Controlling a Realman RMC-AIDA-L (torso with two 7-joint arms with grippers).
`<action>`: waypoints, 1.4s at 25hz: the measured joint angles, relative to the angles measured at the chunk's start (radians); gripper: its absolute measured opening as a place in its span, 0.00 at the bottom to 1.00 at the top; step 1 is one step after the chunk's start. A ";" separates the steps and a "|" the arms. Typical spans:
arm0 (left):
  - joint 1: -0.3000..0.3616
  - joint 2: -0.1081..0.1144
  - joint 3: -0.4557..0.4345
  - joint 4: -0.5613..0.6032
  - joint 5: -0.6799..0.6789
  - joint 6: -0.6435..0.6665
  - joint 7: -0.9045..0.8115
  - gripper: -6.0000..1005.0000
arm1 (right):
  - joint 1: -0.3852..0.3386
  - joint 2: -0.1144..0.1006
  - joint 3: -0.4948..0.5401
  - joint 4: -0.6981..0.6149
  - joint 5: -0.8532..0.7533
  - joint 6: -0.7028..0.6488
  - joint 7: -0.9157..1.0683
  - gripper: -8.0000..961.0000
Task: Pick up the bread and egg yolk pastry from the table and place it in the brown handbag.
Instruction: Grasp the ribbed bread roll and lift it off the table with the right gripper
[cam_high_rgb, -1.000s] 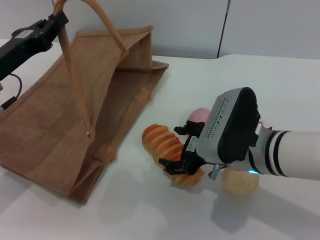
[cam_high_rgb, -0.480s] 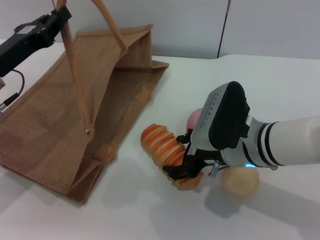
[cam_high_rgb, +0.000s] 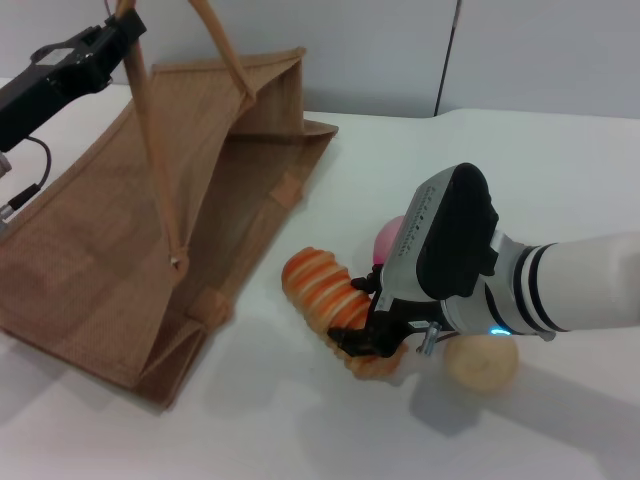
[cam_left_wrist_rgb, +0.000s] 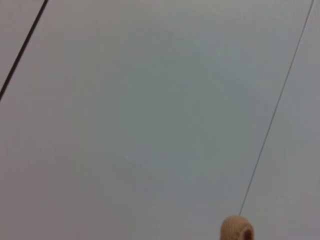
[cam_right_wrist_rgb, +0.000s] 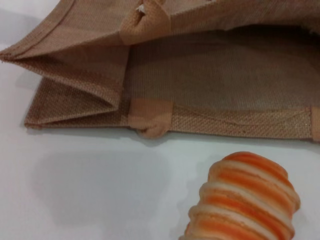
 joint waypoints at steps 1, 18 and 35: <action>0.000 0.000 0.000 0.000 0.000 -0.003 0.000 0.14 | 0.000 0.000 0.000 0.000 0.000 0.000 0.000 0.79; -0.007 0.002 0.001 0.000 0.008 -0.034 -0.003 0.15 | 0.007 -0.007 0.001 -0.008 -0.003 -0.031 -0.008 0.60; -0.009 0.003 0.011 0.000 0.012 -0.094 -0.026 0.15 | -0.068 -0.009 0.056 -0.155 -0.010 -0.063 -0.078 0.50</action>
